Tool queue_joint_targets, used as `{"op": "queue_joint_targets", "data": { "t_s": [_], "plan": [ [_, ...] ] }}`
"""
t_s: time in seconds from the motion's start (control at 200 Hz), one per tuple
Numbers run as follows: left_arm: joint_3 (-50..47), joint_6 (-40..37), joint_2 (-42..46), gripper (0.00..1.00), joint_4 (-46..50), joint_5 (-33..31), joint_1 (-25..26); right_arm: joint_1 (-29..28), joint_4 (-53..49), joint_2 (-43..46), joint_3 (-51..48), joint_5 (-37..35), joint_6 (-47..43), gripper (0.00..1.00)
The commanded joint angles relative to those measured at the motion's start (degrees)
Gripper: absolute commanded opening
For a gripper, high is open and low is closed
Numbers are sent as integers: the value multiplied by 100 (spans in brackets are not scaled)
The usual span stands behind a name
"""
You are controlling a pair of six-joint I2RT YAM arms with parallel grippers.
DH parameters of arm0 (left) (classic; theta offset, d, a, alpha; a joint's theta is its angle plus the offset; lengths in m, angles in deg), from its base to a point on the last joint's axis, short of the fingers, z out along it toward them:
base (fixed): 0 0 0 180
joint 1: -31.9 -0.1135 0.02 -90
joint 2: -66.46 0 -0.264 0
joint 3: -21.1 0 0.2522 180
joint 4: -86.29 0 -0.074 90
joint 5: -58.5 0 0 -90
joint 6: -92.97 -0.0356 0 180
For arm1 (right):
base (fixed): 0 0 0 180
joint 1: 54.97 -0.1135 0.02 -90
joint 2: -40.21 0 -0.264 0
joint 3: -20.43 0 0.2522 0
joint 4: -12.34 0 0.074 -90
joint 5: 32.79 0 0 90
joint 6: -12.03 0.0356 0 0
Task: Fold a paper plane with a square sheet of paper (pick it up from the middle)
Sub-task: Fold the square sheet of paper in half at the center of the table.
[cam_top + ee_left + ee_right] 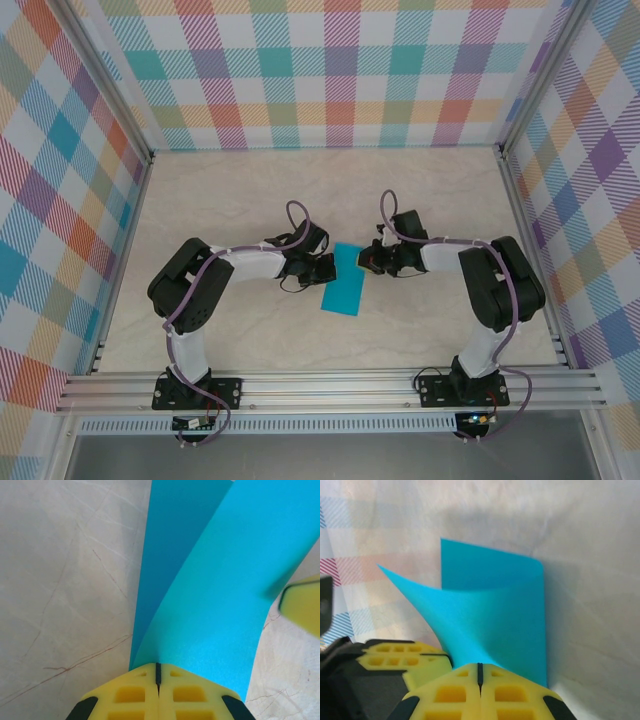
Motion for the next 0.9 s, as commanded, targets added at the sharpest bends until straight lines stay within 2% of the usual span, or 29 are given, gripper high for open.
{"op": "queue_joint_targets", "data": {
  "t_s": [0.0, 0.19, 0.565, 0.895],
  "plan": [
    [-103, -119, -98, 0, 765, -333, 51, 38, -106, -188, 129, 91, -168, 0],
    [-110, -115, -112, 0, 754, -342, 46, 43, -261, -490, 42, -446, -264, 0],
    [-125, -121, -86, 0, 766, -352, 51, 80, -530, 40, 520, -136, -299, 0],
    [-122, -119, -57, 0, 770, -355, 50, 164, -547, -538, 724, -151, -292, 0]
  ]
}}
